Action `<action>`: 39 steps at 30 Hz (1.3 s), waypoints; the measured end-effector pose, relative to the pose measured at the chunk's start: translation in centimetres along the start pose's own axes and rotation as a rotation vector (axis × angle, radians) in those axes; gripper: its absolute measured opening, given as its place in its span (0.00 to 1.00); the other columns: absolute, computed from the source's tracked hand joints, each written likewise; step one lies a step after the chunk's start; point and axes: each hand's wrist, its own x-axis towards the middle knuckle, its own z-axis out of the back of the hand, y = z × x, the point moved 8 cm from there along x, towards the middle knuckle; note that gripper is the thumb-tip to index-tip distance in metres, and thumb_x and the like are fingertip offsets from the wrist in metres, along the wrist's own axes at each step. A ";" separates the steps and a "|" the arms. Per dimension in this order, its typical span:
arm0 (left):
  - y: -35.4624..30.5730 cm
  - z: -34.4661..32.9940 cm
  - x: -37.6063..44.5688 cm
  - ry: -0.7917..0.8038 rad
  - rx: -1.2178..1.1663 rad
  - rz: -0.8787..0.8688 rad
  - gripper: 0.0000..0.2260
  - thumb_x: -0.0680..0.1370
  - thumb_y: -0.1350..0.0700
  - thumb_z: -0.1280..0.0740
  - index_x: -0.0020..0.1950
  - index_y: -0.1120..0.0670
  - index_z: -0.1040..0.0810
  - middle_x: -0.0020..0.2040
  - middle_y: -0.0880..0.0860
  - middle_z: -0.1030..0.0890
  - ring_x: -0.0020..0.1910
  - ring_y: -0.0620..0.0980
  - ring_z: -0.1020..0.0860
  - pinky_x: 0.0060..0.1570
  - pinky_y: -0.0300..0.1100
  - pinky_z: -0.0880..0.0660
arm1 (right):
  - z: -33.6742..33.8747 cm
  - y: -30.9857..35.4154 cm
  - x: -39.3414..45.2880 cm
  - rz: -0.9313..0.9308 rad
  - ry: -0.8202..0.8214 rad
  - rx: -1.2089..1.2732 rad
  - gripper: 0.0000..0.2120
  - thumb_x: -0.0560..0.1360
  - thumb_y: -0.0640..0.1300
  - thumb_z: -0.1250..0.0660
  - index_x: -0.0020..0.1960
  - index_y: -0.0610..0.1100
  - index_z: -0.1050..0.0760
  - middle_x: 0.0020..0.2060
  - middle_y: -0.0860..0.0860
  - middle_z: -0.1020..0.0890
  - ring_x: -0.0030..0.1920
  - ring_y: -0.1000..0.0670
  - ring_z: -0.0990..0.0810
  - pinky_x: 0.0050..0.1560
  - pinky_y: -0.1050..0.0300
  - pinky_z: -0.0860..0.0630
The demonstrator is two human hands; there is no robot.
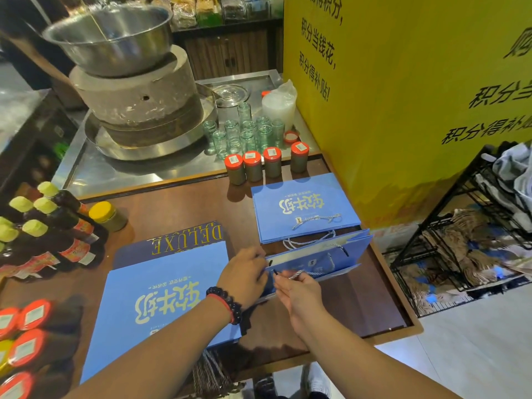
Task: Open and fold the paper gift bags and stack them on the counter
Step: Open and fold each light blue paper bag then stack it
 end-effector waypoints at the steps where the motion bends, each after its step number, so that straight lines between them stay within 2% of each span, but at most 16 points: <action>1: 0.0 0.0 0.0 -0.005 0.001 0.000 0.09 0.78 0.55 0.37 0.50 0.57 0.19 0.57 0.50 0.25 0.55 0.49 0.27 0.52 0.39 0.29 | 0.0 0.0 0.0 0.003 -0.012 -0.012 0.07 0.74 0.30 0.30 0.45 0.40 0.25 0.44 0.42 0.18 0.48 0.46 0.19 0.49 0.54 0.21; 3: -0.2 0.1 0.0 -0.017 0.004 -0.016 0.09 0.78 0.56 0.37 0.49 0.58 0.19 0.56 0.51 0.24 0.55 0.50 0.27 0.52 0.39 0.30 | -0.1 -0.1 -0.1 0.007 -0.019 -0.021 0.07 0.73 0.30 0.30 0.45 0.40 0.25 0.42 0.43 0.19 0.46 0.46 0.20 0.57 0.49 0.22; 5: -0.4 0.1 -0.1 -0.018 0.015 -0.032 0.09 0.77 0.57 0.37 0.48 0.58 0.18 0.56 0.51 0.23 0.54 0.51 0.26 0.51 0.40 0.30 | -0.3 -0.1 -0.1 0.010 -0.024 -0.026 0.07 0.73 0.31 0.29 0.46 0.40 0.25 0.43 0.42 0.19 0.45 0.46 0.21 0.60 0.47 0.23; 6: -0.5 0.1 -0.1 -0.016 0.018 -0.037 0.08 0.77 0.57 0.36 0.48 0.59 0.18 0.56 0.51 0.23 0.54 0.52 0.26 0.51 0.41 0.29 | -0.4 -0.2 -0.1 0.011 -0.027 -0.029 0.07 0.73 0.32 0.28 0.46 0.40 0.24 0.43 0.42 0.18 0.45 0.46 0.20 0.58 0.47 0.23; 10: -0.6 0.1 -0.2 -0.004 0.012 -0.056 0.08 0.75 0.57 0.36 0.46 0.59 0.18 0.56 0.52 0.22 0.54 0.53 0.25 0.51 0.44 0.26 | -0.6 -0.3 0.0 0.039 -0.039 -0.075 0.06 0.73 0.34 0.27 0.47 0.40 0.23 0.41 0.43 0.18 0.41 0.48 0.20 0.41 0.58 0.21; 16: -0.8 0.2 -0.4 0.029 0.022 -0.052 0.12 0.79 0.54 0.39 0.55 0.55 0.19 0.61 0.49 0.25 0.59 0.48 0.28 0.56 0.40 0.29 | -0.7 -0.4 -0.7 -0.013 -0.004 -0.155 0.05 0.75 0.38 0.28 0.49 0.39 0.22 0.36 0.46 0.19 0.33 0.53 0.25 0.31 0.63 0.26; 19: -0.8 0.1 -0.5 0.041 0.033 -0.056 0.13 0.79 0.52 0.40 0.56 0.55 0.20 0.64 0.49 0.26 0.61 0.48 0.29 0.59 0.40 0.29 | -1.1 -0.1 -1.0 -0.008 0.034 -0.173 0.01 0.77 0.36 0.31 0.46 0.39 0.22 0.35 0.46 0.22 0.31 0.53 0.27 0.31 0.62 0.29; 21: -0.8 0.1 -0.6 0.038 0.046 -0.058 0.13 0.78 0.50 0.39 0.56 0.54 0.20 0.64 0.49 0.26 0.61 0.48 0.29 0.59 0.41 0.29 | -1.2 0.0 -1.0 -0.001 0.045 -0.178 0.03 0.78 0.35 0.34 0.47 0.39 0.22 0.35 0.46 0.23 0.31 0.53 0.28 0.32 0.61 0.29; 26: -0.4 -0.1 -0.3 0.009 0.084 -0.031 0.14 0.79 0.48 0.38 0.58 0.53 0.20 0.63 0.47 0.26 0.60 0.49 0.28 0.57 0.43 0.28 | -0.7 0.4 -1.7 -0.012 0.044 -0.232 0.07 0.78 0.41 0.35 0.51 0.41 0.20 0.34 0.48 0.19 0.33 0.52 0.23 0.38 0.57 0.26; 29: -0.7 0.0 -0.2 -0.021 0.094 -0.051 0.12 0.79 0.50 0.36 0.54 0.55 0.18 0.61 0.49 0.24 0.58 0.52 0.26 0.54 0.45 0.27 | 0.0 0.6 -1.9 -0.013 0.052 -0.369 0.07 0.77 0.42 0.35 0.46 0.40 0.20 0.34 0.48 0.19 0.34 0.51 0.23 0.39 0.57 0.27; 31: -0.8 0.1 -0.3 -0.044 0.113 -0.062 0.12 0.79 0.50 0.35 0.53 0.55 0.18 0.59 0.49 0.23 0.56 0.52 0.25 0.52 0.46 0.26 | 1.1 2.0 -2.0 0.130 -0.008 -0.556 0.09 0.76 0.42 0.35 0.39 0.42 0.21 0.31 0.51 0.21 0.35 0.52 0.24 0.37 0.58 0.29; 33: -0.9 0.2 -0.4 -0.062 0.117 -0.073 0.11 0.78 0.50 0.35 0.53 0.54 0.17 0.58 0.49 0.22 0.54 0.52 0.24 0.50 0.45 0.26 | 1.5 4.8 -2.5 0.418 -0.082 -0.771 0.13 0.76 0.42 0.35 0.33 0.45 0.24 0.28 0.54 0.23 0.34 0.54 0.26 0.35 0.60 0.31; 35: -1.0 0.2 -0.5 -0.065 0.124 -0.084 0.11 0.78 0.50 0.34 0.54 0.53 0.17 0.57 0.49 0.22 0.53 0.52 0.24 0.48 0.45 0.26 | -0.1 7.8 -3.9 0.773 -0.099 -0.950 0.12 0.76 0.43 0.35 0.34 0.47 0.25 0.30 0.55 0.23 0.35 0.55 0.26 0.36 0.58 0.30; 37: -1.3 0.3 -0.6 -0.064 0.136 -0.111 0.08 0.75 0.52 0.30 0.51 0.52 0.16 0.54 0.48 0.20 0.49 0.52 0.22 0.43 0.44 0.25 | -2.4 9.7 -4.6 1.069 -0.131 -1.292 0.10 0.74 0.47 0.37 0.36 0.49 0.22 0.33 0.54 0.21 0.37 0.51 0.25 0.39 0.53 0.30; 38: -1.4 0.4 -0.7 -0.068 0.127 -0.126 0.06 0.72 0.53 0.28 0.48 0.51 0.15 0.52 0.48 0.20 0.46 0.52 0.21 0.39 0.44 0.24 | -3.8 9.8 -4.3 1.091 -0.114 -1.505 0.12 0.73 0.50 0.40 0.36 0.48 0.22 0.34 0.53 0.20 0.38 0.49 0.25 0.39 0.53 0.32; 39: -1.5 0.4 -0.8 -0.071 0.116 -0.143 0.06 0.70 0.54 0.26 0.46 0.51 0.15 0.50 0.48 0.19 0.44 0.52 0.21 0.37 0.44 0.24 | -4.6 9.6 -3.6 1.010 -0.059 -1.675 0.14 0.74 0.51 0.42 0.37 0.47 0.23 0.35 0.51 0.20 0.39 0.48 0.25 0.40 0.53 0.33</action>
